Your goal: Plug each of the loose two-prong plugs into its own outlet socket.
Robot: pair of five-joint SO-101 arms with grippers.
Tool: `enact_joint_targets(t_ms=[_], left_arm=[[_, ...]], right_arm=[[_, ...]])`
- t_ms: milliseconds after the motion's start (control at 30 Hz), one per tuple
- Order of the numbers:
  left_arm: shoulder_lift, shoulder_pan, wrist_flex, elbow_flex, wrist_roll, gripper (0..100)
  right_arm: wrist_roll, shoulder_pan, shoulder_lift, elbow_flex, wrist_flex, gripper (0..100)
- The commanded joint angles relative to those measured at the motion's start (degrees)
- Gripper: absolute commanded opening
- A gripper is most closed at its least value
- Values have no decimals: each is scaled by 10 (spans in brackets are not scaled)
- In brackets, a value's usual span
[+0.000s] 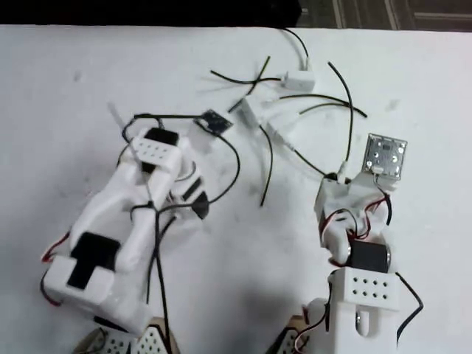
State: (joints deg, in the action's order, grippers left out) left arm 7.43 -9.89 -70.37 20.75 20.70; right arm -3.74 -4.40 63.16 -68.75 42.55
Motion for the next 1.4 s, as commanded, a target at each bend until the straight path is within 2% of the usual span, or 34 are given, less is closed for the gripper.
enact_joint_targets(t_ms=[0, 100, 267, 433, 567, 733, 1100, 1200, 1367], left_arm=[[-124, 7, -25, -15, -9, 295], [-212, 7, -22, 11, -16, 294], [-342, 39, 16, 76, -110, 294], [-446, 83, 77, 154, -127, 294], [-523, 108, 127, 221, -207, 294], [-611, 106, 171, 296, -259, 294], [-813, 106, 178, 411, -286, 295], [-878, 99, 177, 441, -285, 296], [-962, 24, 142, 468, -237, 294]], right_arm=[[4, 28, 4, 18, 19, 17], [28, 65, 4, 59, 66, 17], [33, 146, -1, 132, 134, 17], [30, 251, -1, 168, 177, 17], [26, 319, 3, 203, 221, 18], [0, 375, 3, 245, 255, 18], [0, 526, 2, 256, 247, 18], [1, 535, -3, 249, 224, 17], [44, 535, -3, 203, 172, 17]])
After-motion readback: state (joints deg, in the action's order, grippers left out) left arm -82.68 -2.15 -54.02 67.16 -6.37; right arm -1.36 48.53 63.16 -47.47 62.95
